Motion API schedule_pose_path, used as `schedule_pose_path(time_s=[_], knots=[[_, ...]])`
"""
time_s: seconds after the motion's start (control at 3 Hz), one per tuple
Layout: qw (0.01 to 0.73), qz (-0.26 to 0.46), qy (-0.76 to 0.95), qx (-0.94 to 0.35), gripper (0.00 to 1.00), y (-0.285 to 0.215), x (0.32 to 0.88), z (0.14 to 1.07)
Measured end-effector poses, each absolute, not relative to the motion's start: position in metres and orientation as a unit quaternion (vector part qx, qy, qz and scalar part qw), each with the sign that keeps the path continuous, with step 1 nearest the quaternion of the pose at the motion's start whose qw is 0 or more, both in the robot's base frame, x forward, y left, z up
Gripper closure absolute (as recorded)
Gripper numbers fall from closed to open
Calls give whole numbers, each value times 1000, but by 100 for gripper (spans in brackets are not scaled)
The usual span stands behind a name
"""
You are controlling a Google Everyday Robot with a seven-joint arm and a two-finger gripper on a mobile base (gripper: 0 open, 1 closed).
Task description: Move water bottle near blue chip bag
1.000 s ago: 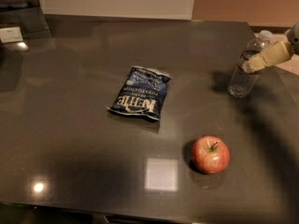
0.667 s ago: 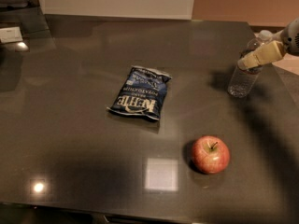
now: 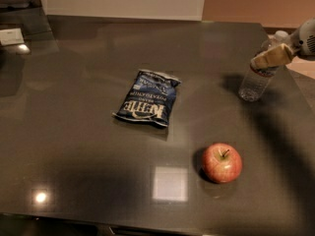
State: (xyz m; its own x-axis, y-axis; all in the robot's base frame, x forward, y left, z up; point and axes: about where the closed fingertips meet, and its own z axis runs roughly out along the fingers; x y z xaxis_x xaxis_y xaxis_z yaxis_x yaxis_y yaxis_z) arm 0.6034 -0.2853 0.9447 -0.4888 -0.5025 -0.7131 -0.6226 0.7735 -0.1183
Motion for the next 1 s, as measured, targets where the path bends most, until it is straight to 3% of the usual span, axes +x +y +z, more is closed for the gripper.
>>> schedule_pose_path(time_s=[0.33,0.67,1.0], knots=[[385,97,851,-344,88,-266,601,947],[377,121,838,-375,100,-234,605,944],[360,145,824,-414,100,-195,617,940]])
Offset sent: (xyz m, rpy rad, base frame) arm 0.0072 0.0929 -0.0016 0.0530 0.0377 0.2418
